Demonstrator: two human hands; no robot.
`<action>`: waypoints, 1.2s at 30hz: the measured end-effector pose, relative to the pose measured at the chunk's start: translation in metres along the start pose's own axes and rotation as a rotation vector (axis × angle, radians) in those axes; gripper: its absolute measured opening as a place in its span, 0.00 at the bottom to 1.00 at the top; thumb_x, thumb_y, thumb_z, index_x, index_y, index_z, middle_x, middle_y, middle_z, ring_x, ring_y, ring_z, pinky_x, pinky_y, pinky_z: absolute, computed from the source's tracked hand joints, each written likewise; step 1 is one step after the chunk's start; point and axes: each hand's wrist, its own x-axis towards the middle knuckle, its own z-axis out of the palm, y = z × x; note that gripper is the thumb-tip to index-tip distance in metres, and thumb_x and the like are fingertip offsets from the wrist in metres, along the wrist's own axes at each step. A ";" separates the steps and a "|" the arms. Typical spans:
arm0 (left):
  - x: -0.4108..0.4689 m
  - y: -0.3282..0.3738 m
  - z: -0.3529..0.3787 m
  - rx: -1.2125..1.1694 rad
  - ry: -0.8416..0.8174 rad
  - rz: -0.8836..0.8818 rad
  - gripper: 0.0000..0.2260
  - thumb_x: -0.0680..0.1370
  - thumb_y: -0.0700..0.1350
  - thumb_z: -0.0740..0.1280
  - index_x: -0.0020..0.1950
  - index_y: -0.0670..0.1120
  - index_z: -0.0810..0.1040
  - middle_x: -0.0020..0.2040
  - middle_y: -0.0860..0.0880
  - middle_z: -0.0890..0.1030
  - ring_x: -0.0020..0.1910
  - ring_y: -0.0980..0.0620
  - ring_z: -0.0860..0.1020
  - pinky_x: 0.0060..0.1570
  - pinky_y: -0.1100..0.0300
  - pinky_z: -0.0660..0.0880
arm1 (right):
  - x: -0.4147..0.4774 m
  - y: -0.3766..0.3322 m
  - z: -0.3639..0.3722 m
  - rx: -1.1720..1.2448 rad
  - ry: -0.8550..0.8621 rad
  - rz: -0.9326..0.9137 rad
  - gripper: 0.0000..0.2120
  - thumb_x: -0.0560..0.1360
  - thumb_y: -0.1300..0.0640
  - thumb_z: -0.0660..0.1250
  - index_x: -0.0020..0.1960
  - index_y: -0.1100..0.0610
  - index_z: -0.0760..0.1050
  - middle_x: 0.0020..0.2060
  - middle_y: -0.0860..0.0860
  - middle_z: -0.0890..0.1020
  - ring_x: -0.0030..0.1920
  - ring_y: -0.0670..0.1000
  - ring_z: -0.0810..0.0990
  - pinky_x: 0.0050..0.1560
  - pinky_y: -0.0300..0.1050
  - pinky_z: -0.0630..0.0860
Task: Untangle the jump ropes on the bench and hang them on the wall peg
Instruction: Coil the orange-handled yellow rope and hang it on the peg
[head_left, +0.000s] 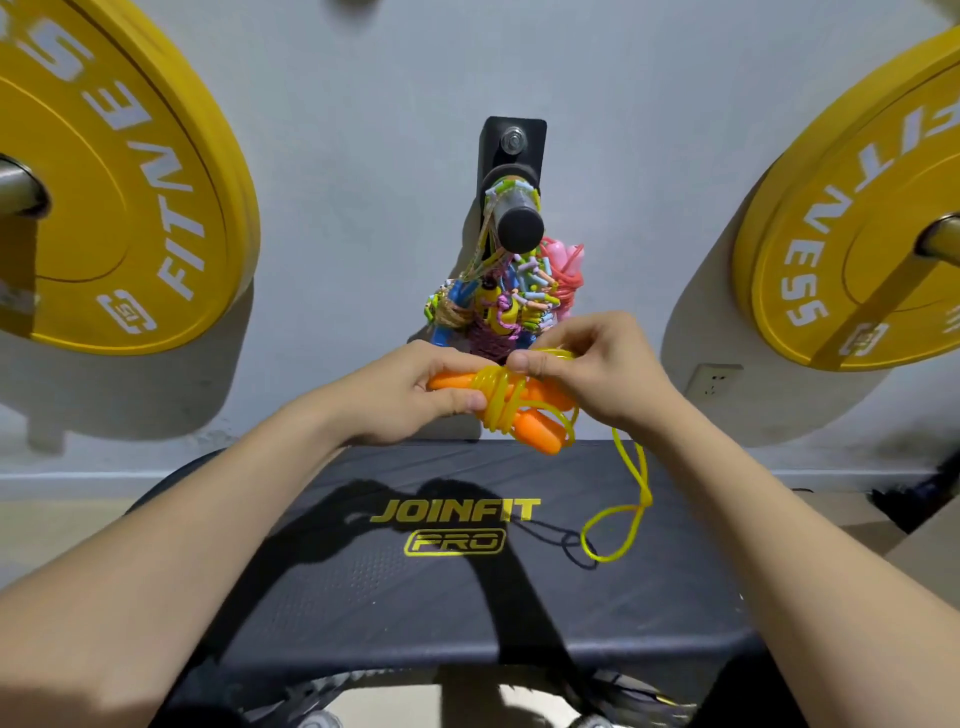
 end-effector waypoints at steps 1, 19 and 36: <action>0.000 0.002 0.000 -0.042 -0.029 0.018 0.18 0.83 0.44 0.69 0.74 0.49 0.79 0.65 0.53 0.85 0.67 0.53 0.81 0.71 0.52 0.75 | 0.000 0.001 -0.003 0.079 -0.019 0.064 0.20 0.63 0.40 0.84 0.39 0.56 0.87 0.33 0.55 0.85 0.34 0.47 0.80 0.36 0.47 0.75; 0.009 0.004 0.002 0.297 0.628 -0.072 0.10 0.83 0.53 0.70 0.45 0.51 0.84 0.28 0.57 0.76 0.32 0.60 0.75 0.31 0.68 0.65 | -0.016 -0.003 0.033 -0.060 -0.547 0.128 0.18 0.86 0.48 0.63 0.51 0.63 0.79 0.28 0.50 0.77 0.28 0.49 0.72 0.29 0.45 0.71; -0.005 0.008 -0.003 0.302 -0.077 0.012 0.10 0.86 0.47 0.66 0.66 0.50 0.82 0.53 0.49 0.80 0.53 0.53 0.78 0.58 0.52 0.74 | 0.000 0.009 0.005 -0.007 -0.050 0.042 0.15 0.69 0.41 0.82 0.38 0.51 0.86 0.26 0.44 0.80 0.29 0.42 0.73 0.32 0.38 0.71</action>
